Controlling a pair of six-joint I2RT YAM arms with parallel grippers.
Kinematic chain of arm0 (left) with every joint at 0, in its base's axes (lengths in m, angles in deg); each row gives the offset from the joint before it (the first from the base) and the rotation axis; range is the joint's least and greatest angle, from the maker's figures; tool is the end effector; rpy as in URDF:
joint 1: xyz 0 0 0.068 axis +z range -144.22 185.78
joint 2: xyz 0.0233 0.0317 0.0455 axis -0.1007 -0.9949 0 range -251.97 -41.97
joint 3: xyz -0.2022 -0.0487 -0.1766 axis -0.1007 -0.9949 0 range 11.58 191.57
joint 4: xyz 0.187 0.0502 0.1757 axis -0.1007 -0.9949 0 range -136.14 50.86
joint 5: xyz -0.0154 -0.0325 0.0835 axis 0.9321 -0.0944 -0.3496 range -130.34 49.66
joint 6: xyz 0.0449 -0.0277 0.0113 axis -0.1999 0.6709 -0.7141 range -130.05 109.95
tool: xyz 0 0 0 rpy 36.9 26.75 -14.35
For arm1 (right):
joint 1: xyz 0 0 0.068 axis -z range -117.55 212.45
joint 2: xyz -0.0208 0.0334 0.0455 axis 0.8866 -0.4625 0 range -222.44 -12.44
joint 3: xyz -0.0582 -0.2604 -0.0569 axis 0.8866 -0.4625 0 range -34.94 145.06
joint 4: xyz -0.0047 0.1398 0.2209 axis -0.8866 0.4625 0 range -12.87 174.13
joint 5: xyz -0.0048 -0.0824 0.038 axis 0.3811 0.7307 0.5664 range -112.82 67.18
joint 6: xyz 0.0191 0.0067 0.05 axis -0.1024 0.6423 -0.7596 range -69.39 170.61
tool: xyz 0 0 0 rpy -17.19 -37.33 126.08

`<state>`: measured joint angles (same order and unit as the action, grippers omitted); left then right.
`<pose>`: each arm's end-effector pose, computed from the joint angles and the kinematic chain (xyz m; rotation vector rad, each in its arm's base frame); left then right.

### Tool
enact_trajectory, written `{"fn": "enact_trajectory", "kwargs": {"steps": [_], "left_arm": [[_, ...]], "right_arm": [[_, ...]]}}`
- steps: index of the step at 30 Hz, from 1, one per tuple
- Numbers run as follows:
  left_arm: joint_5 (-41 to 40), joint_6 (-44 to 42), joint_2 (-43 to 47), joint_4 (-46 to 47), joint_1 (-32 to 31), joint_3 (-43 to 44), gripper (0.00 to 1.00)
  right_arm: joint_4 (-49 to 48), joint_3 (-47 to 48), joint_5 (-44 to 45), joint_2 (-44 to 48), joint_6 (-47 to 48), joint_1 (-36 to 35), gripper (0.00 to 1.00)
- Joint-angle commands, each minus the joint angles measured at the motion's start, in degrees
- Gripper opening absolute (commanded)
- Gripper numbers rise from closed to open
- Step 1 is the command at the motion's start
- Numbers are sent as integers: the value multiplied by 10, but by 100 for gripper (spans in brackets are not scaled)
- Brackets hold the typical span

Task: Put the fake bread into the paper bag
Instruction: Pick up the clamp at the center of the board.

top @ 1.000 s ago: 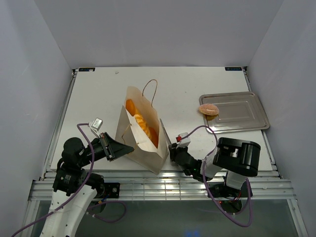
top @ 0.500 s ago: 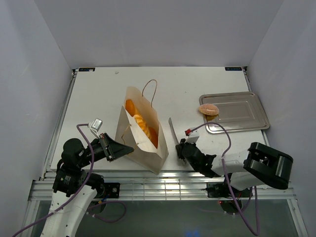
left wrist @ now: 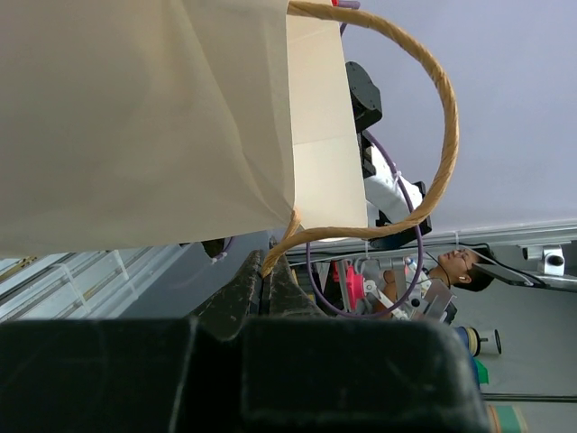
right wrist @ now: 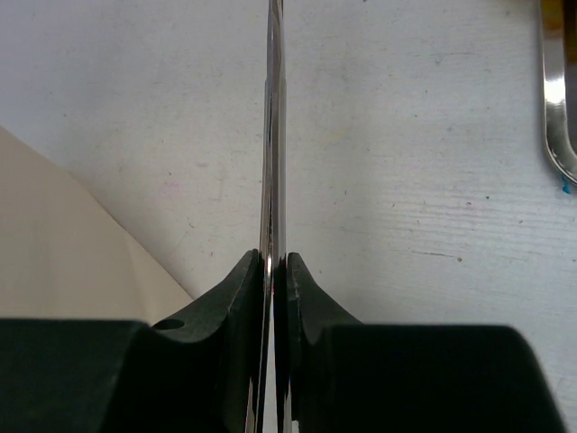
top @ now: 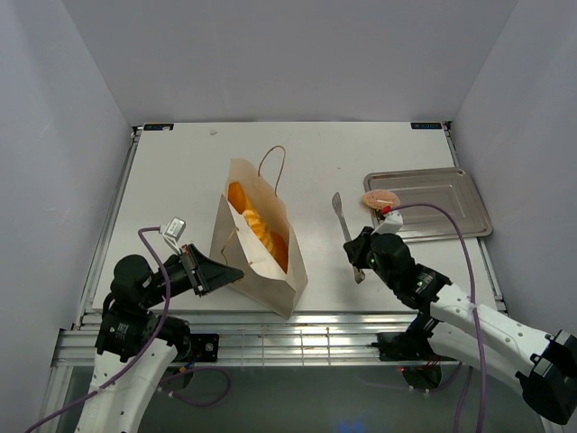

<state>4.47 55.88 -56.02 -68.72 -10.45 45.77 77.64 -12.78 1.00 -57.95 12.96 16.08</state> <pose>0.0613 -0.0440 0.3019 -0.1972 2.0145 -1.6581 0.1354 0.1212 0.2167 0.1201 1.9874 0.5504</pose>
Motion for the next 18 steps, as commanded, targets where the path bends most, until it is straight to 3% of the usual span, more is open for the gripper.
{"fn": "enact_trajectory", "kwargs": {"steps": [1, 9, 18], "left_arm": [[2, 0, 7, -7, -1, 3, 0], [3, -1, 5, -10, -1, 8, 0], [9, -5, 2, -8, -1, 4, 0]], "right_arm": [[107, 45, -43, 19, -22, 35, 8], [152, 47, -176, 75, -55, 168, 15], [159, 27, -409, 112, -93, 354, 8]]}}
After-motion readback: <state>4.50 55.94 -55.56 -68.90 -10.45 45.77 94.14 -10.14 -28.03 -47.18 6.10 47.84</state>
